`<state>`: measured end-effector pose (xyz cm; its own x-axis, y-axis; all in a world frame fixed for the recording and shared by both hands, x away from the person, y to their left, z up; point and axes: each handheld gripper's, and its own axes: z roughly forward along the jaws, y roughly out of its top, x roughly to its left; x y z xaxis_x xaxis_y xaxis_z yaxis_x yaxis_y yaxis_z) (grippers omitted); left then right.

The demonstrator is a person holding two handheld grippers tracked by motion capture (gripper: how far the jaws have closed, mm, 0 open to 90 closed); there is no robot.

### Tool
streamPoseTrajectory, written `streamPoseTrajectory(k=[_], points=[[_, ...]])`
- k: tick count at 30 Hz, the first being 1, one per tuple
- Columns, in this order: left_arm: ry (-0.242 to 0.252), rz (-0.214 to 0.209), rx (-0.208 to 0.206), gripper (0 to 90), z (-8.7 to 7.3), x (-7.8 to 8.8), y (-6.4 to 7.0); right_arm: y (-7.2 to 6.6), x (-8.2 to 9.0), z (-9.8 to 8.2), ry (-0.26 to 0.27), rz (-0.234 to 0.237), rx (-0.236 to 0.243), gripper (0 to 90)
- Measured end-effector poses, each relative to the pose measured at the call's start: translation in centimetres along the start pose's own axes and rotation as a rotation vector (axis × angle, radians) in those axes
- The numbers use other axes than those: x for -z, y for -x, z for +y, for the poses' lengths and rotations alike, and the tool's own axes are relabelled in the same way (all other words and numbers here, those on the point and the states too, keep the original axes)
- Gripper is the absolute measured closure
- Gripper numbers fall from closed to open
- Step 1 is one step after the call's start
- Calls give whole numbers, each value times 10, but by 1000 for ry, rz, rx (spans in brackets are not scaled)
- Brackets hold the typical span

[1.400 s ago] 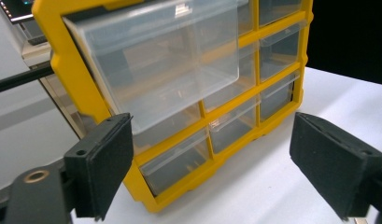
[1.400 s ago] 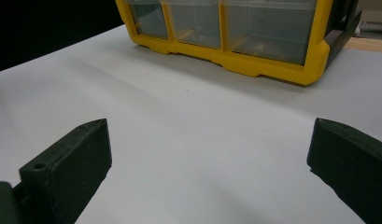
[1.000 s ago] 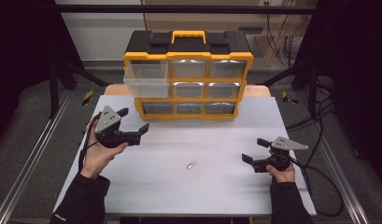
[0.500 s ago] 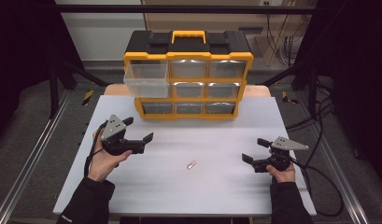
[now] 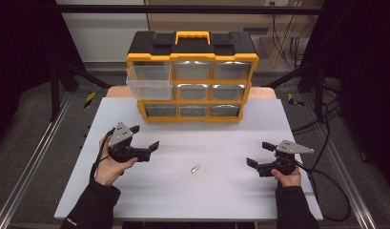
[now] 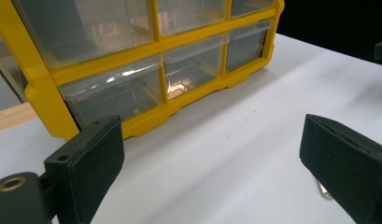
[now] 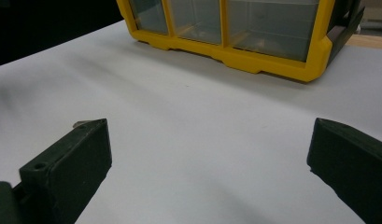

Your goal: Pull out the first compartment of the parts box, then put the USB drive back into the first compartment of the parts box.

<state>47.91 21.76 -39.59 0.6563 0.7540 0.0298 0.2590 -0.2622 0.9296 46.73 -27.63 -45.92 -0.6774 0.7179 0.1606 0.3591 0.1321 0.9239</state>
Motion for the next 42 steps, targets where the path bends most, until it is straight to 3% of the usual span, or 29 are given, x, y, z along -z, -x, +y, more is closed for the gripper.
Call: streamPoseTrajectory(k=[22,42], points=[[-55,-89,-16,53,-8,-21,25,0,0,0,-5,-2,-1,6],[-95,-134,-36,46,-14,-38,46,0,-1,0,-8,-3,1,6]])
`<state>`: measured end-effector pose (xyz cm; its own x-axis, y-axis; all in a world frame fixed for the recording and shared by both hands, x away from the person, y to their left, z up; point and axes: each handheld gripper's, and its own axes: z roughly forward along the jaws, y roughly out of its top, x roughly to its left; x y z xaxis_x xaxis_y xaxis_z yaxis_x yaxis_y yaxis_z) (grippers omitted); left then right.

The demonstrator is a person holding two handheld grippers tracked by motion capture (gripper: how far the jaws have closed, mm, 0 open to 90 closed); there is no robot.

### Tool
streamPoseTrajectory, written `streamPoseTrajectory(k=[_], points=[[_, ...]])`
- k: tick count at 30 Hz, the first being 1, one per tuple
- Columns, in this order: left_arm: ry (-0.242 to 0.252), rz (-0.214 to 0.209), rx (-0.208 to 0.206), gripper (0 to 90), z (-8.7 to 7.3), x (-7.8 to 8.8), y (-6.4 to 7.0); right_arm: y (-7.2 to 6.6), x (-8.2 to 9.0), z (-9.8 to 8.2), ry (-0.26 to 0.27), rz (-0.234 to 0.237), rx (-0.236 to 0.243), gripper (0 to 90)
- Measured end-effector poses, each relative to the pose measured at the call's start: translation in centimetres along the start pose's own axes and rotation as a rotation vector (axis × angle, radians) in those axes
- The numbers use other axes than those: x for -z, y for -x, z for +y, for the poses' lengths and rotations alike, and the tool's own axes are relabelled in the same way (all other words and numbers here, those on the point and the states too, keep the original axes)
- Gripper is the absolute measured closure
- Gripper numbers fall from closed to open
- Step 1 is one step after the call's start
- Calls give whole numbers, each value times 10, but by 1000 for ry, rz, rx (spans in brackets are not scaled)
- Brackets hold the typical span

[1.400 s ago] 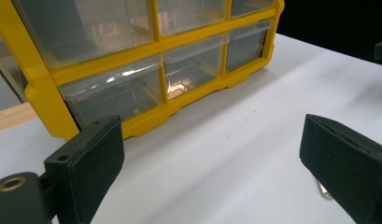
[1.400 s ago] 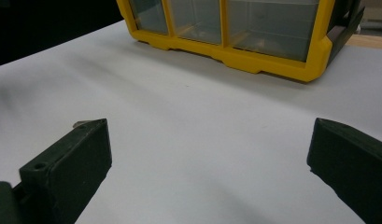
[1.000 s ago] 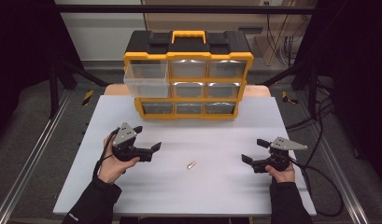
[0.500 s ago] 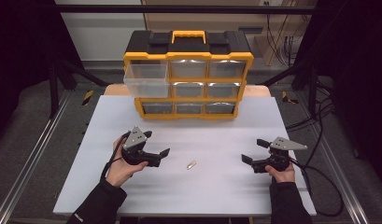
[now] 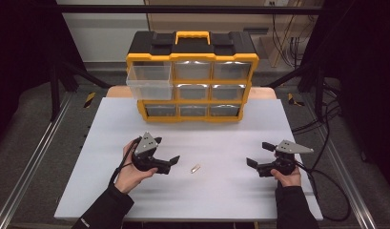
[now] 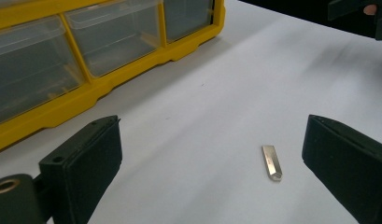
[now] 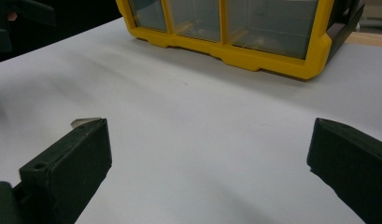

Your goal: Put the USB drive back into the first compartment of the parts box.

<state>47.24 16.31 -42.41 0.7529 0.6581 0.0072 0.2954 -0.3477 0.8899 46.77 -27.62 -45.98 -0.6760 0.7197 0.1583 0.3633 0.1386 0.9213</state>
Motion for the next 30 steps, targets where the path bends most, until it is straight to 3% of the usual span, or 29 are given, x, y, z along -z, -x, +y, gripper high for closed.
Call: streamPoseTrajectory(k=[17,30], points=[[-15,-21,-14,45,12,-14,15,0,1,0,-1,1,2,6],[-59,-45,-24,44,15,-41,30,0,1,0,0,-1,2,6]])
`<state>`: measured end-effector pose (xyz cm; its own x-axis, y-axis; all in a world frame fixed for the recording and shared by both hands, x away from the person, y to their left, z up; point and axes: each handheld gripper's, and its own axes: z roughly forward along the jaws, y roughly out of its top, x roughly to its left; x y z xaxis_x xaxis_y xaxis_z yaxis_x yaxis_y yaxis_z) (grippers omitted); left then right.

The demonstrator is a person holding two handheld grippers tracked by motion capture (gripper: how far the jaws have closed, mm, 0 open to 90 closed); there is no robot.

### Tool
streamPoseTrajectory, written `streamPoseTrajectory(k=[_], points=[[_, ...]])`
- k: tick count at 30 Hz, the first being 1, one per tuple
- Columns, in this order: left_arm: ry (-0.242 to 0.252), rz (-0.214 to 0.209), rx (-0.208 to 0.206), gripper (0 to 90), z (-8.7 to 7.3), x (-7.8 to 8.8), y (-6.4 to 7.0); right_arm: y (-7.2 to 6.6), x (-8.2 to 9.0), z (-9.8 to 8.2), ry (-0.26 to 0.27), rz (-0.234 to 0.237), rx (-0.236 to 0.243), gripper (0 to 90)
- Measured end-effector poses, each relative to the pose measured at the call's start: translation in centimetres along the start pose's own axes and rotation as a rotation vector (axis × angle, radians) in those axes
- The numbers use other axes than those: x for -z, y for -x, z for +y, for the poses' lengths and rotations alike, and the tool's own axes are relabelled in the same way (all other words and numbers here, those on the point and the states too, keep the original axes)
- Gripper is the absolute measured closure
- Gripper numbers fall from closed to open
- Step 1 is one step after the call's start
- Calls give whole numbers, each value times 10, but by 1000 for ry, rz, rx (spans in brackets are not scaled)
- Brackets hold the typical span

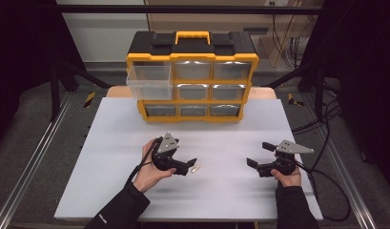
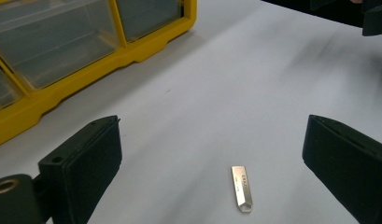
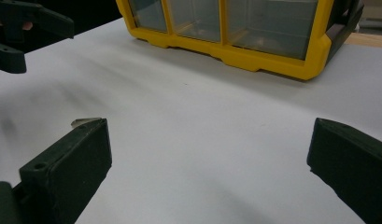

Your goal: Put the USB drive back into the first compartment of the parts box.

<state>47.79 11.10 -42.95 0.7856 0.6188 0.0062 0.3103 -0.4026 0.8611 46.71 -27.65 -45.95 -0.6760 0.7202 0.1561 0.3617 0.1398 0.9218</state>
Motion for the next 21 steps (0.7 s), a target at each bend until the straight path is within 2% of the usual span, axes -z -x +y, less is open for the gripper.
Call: streamPoseTrajectory(k=[13,21], points=[[-80,-28,-12,44,-14,-26,12,0,0,0,1,2,0,6],[-105,-25,-10,61,-19,-31,14,0,0,0,4,1,1,6]])
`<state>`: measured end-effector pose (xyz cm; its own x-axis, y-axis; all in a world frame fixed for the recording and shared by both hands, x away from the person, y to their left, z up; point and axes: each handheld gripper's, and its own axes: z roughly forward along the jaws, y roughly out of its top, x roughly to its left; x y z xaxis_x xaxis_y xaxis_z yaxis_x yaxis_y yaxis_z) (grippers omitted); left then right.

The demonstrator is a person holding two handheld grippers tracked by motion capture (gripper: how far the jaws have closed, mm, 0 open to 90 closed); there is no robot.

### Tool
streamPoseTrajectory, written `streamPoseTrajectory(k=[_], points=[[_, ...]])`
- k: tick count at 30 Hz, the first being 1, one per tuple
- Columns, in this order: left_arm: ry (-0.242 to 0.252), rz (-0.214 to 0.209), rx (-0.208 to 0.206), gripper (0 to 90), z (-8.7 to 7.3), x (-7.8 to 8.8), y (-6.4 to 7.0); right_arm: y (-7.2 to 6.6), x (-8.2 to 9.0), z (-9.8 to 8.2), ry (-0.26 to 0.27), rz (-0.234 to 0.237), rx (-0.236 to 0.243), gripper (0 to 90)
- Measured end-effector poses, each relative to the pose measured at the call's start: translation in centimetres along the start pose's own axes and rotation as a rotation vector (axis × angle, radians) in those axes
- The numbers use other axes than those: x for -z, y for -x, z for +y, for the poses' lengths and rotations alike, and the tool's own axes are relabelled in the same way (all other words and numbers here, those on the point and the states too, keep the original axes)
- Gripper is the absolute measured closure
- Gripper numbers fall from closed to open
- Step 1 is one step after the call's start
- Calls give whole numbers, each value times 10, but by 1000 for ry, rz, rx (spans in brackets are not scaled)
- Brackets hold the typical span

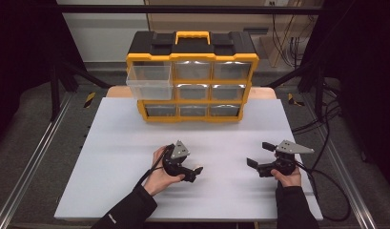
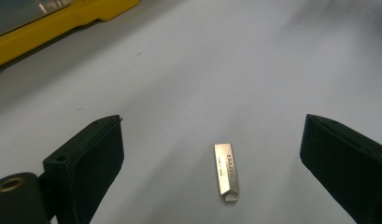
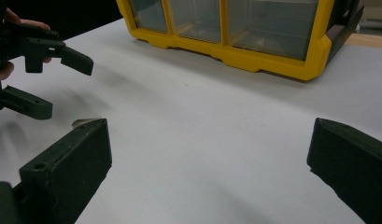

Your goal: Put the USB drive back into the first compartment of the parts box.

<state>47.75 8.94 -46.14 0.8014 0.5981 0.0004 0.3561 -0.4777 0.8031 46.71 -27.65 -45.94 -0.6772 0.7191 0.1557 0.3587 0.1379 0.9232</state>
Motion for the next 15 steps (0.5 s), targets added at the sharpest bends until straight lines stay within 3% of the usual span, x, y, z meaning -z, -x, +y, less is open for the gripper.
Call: streamPoseTrajectory(k=[8,15], points=[[-33,12,10,113,-4,-4,1,0,0,0,-2,1,0,6],[-59,3,19,215,-6,-7,4,0,0,0,-2,-1,0,6]])
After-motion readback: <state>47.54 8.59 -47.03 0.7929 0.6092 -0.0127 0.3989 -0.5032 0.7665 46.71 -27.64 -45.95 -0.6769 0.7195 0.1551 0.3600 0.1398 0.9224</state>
